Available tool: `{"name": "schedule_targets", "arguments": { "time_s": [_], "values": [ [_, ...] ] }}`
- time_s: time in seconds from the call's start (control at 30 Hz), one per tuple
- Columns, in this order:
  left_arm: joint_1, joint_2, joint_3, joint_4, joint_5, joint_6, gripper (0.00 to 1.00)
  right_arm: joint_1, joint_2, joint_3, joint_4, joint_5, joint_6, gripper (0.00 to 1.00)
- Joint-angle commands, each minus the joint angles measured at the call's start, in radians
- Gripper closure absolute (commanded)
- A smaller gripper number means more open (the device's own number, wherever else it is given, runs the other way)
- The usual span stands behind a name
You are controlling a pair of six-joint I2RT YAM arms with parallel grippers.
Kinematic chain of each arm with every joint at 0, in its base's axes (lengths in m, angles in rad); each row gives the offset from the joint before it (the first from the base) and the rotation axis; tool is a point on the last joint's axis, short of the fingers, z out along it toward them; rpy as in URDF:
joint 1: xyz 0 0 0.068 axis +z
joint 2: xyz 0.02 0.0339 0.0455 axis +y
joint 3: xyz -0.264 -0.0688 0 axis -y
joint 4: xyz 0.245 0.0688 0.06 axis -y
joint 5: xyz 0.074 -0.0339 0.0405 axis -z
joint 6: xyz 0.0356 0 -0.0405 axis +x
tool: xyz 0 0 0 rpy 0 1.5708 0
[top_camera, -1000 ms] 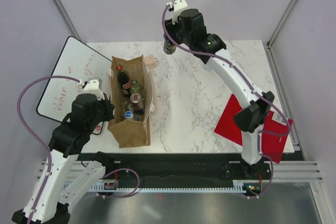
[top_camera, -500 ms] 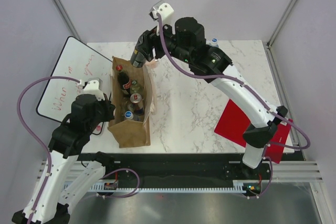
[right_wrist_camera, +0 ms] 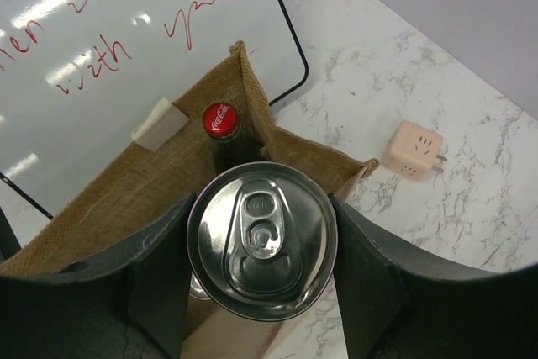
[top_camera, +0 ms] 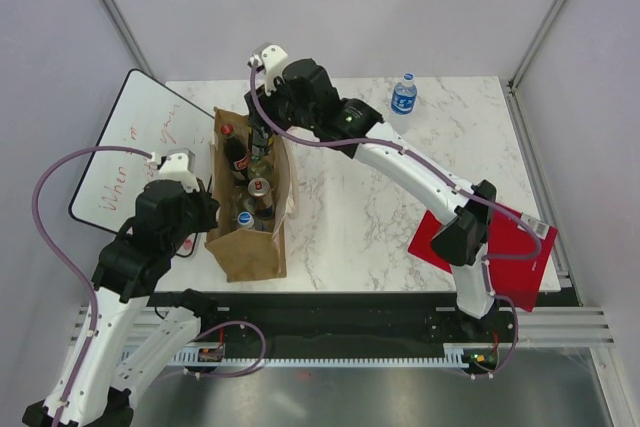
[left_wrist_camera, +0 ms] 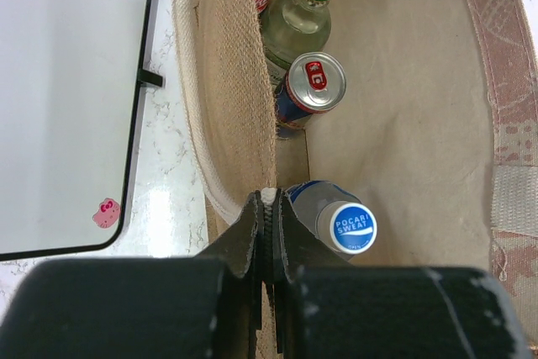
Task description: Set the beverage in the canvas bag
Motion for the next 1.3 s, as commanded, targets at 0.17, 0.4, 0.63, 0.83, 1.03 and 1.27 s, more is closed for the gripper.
{"name": "schedule_targets", "arguments": {
  "time_s": [0.17,0.4,0.63,0.83,1.03,1.27],
  "values": [
    [-0.001,-0.026,0.008,0.047,0.035,0.004,0.98,0.028,0.047,0.03,0.202,0.105,-0.109,1.0],
    [-0.003,-0.033,-0.001,0.047,0.035,0.002,0.98,0.04,0.058,-0.044,0.302,0.174,-0.171,1.0],
    [-0.001,-0.041,-0.006,0.044,0.032,0.001,0.98,0.045,0.065,-0.075,0.334,0.188,-0.206,1.0],
    [-0.001,-0.036,-0.012,0.045,0.038,-0.001,0.98,0.048,0.061,-0.167,0.402,0.175,-0.208,1.0],
    [-0.001,-0.026,0.002,0.05,0.032,0.005,0.98,0.049,0.102,-0.173,0.445,0.162,-0.212,1.0],
    [-0.001,-0.033,-0.014,0.048,0.038,0.001,0.98,0.049,0.136,-0.213,0.483,0.194,-0.215,1.0]
  ]
}}
